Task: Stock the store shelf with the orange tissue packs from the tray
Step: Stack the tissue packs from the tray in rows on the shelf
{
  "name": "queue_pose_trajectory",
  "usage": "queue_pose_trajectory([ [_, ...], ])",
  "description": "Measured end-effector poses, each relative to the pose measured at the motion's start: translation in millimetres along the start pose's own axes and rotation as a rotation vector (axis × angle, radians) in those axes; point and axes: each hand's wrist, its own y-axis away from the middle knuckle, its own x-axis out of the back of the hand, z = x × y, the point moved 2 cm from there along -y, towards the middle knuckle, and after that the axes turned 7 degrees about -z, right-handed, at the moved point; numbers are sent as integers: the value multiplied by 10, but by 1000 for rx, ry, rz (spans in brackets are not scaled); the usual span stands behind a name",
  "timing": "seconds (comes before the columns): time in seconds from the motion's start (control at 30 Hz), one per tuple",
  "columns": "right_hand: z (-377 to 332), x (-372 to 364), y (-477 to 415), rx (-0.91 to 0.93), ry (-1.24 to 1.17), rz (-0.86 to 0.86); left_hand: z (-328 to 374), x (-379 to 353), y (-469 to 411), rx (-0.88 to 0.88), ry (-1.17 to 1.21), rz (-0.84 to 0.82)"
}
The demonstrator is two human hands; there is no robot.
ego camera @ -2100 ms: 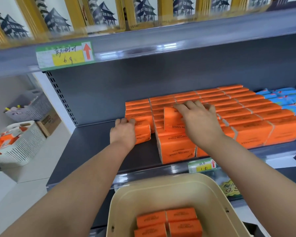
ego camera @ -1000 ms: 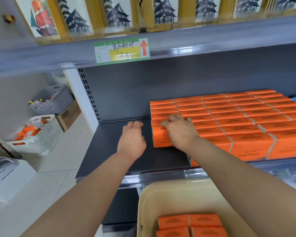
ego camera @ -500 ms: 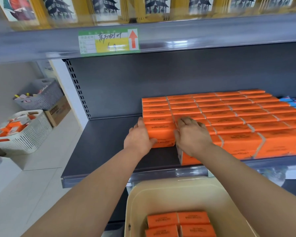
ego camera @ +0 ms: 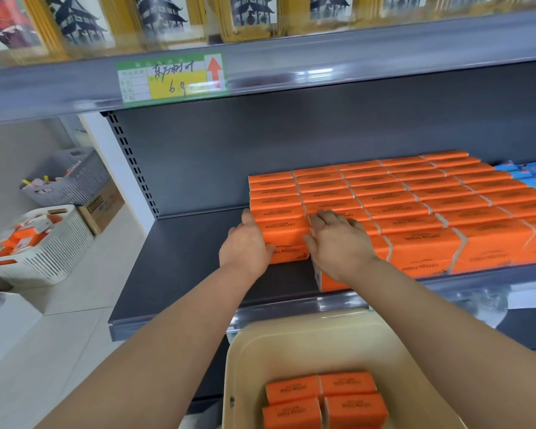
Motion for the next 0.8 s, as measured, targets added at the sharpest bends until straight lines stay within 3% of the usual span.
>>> queue_pose_trajectory([
  [0.3, -78, -8, 685, 208, 9, 321, 182, 116, 709, -305, -65, 259],
  [0.4, -20, -242, 1038, 217, -13, 286, 174, -108, 998, -368, -25, 242],
  [0.53, 154, -642, 1440, 164, -19, 61, 94, -590, 1296, -324, -23, 58],
  [0.7, 351, -1198, 1870, 60, -4, -204, -86, -1323, 1713, -148, -160, -435],
  [0.8, 483, -1539, 2109, 30, -1, -369, -253, -1703, 1987, -78, -206, -606],
])
